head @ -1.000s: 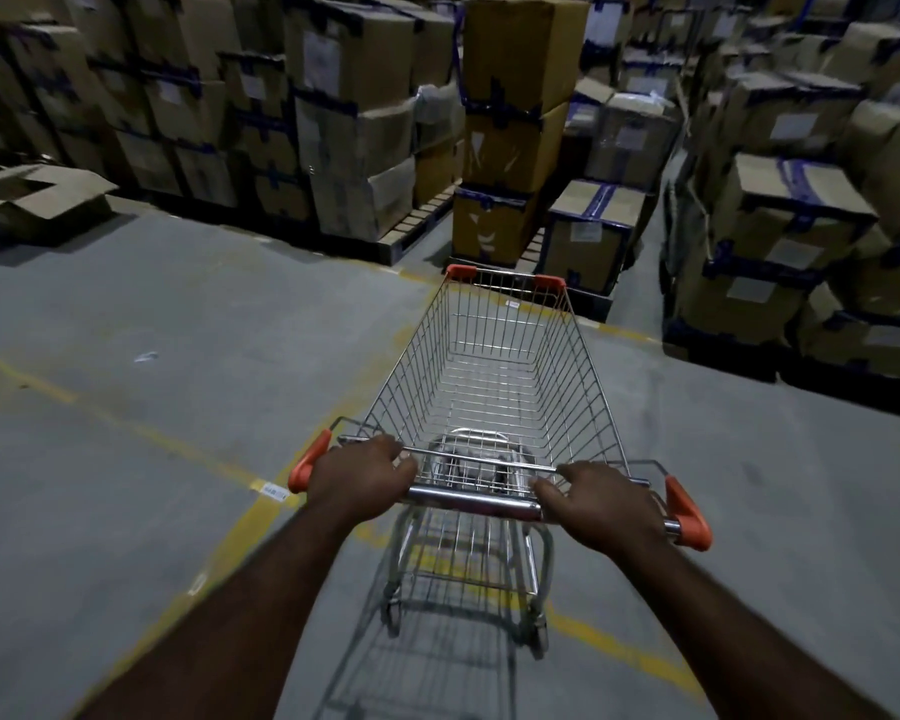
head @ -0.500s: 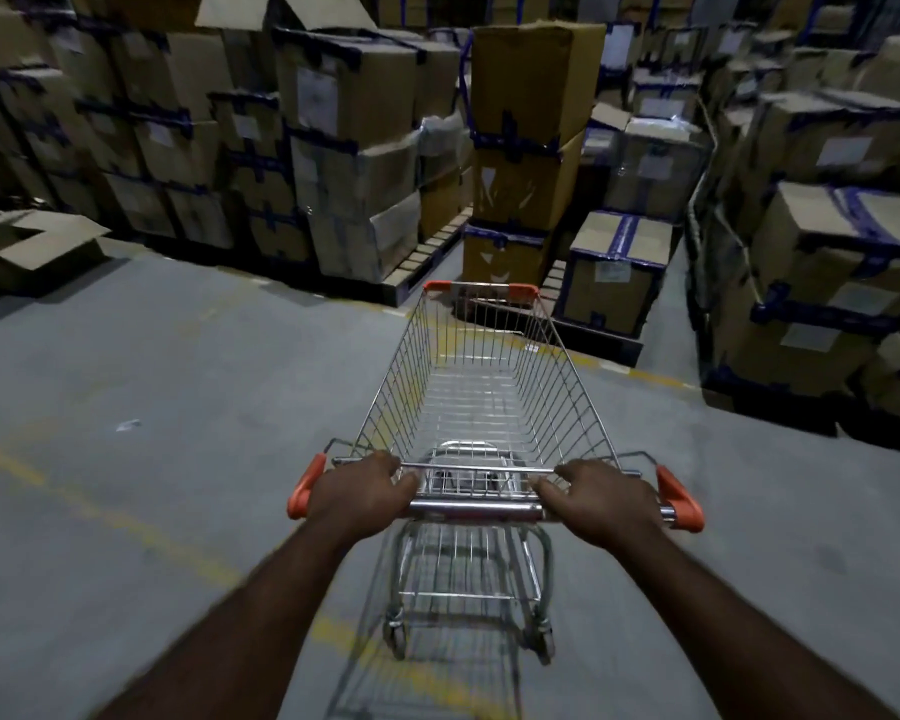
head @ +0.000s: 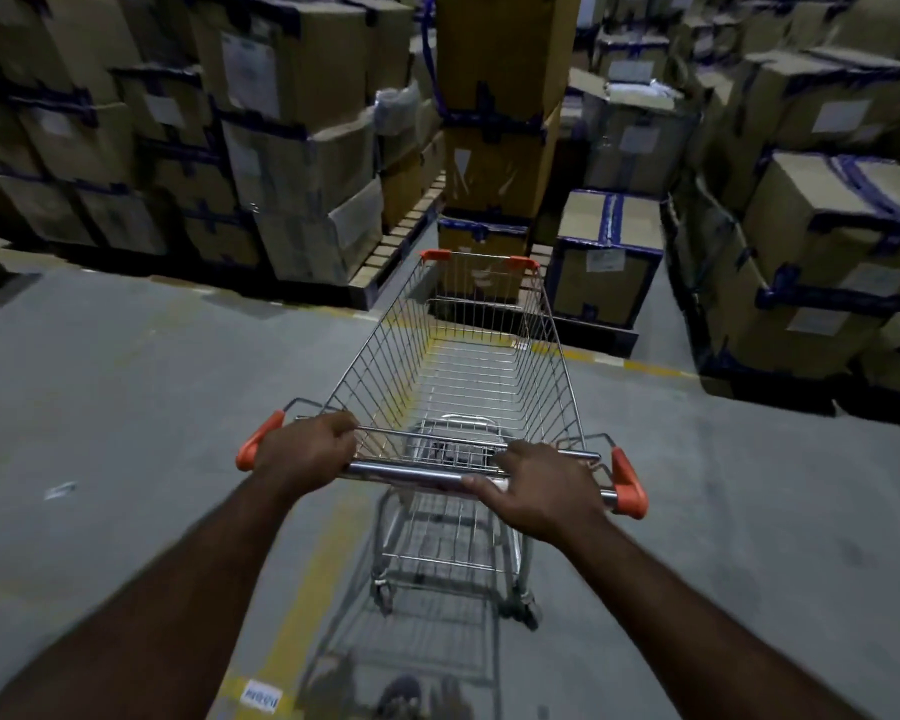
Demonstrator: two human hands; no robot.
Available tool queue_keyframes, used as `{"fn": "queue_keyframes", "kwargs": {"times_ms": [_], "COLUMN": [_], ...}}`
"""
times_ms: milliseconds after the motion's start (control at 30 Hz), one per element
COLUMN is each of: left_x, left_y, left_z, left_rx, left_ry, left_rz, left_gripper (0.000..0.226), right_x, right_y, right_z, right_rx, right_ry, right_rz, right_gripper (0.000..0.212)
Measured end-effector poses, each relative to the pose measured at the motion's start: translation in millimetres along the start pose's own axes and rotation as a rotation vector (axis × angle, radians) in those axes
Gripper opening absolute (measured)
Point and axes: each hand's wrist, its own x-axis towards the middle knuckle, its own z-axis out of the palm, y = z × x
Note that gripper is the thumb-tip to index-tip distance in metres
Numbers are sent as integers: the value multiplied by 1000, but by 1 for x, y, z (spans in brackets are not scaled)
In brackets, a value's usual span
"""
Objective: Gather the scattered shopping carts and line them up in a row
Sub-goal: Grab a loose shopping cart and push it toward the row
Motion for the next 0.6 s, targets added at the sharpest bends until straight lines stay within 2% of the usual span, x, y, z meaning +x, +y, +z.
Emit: {"fn": "queue_keyframes", "kwargs": {"times_ms": [133,200,333,467,600], "left_x": [76,99,129,155,182], "left_y": [-29,-32,-21,-18,-18], "left_z": [-22,-24,-17,-20,-30], "left_rx": [-18,-24,4,60,101], "left_ry": [54,94,44,17,-5], "left_rz": [8,89,283,314,304], "left_gripper": [48,44,66,97,90], "right_x": [68,98,132,144,163], "right_y": [-38,-50,-59,-59,-61], "right_z": [3,2,-7,-6,-6], "right_rx": [15,48,-6,-116,-119], "right_ry": [-15,-17,29,61,42], "right_rz": [45,36,17,174,198], "right_gripper": [87,75,45,37,36]}}
